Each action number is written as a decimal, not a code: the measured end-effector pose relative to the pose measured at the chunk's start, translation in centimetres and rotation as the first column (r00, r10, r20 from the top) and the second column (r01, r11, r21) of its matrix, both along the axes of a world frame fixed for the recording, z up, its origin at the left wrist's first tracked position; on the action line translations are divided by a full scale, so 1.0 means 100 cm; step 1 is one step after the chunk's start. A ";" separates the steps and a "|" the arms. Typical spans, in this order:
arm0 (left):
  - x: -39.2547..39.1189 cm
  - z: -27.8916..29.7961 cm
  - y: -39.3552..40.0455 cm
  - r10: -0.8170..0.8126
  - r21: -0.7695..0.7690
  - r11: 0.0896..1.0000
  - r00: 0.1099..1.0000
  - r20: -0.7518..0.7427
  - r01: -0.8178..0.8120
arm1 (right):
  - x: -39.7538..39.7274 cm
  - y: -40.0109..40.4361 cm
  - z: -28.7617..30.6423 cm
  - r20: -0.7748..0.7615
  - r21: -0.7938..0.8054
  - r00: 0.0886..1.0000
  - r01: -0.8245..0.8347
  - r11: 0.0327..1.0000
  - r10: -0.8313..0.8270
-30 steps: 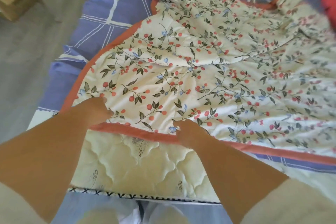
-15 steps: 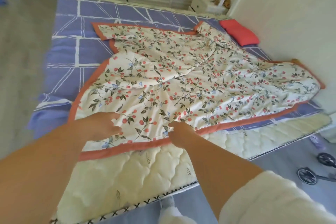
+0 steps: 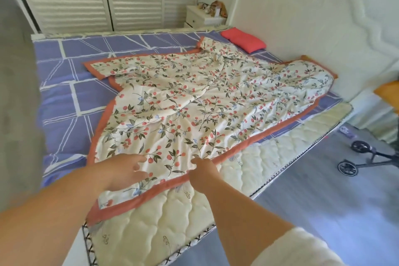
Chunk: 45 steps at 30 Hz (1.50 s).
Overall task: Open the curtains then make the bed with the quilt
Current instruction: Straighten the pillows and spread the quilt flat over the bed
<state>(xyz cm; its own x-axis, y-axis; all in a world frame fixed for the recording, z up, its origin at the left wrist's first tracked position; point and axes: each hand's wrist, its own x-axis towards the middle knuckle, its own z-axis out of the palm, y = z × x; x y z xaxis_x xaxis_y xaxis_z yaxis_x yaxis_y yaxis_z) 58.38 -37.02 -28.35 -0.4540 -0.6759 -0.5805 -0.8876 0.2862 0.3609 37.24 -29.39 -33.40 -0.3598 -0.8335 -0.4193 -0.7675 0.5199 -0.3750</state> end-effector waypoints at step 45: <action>0.245 -0.004 -0.116 -0.288 -0.013 0.955 0.912 -0.293 0.297 | 0.308 0.024 0.008 0.062 -0.157 0.775 0.630 0.761 -0.629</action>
<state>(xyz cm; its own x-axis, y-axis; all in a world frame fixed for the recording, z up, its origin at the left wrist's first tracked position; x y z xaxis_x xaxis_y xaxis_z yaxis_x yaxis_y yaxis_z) 82.90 -48.67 -28.72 -0.7793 -0.4709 -0.4135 -0.6221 0.5017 0.6011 68.03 -26.98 -32.55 -0.8255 -0.4749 -0.3049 -0.2864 0.8181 -0.4987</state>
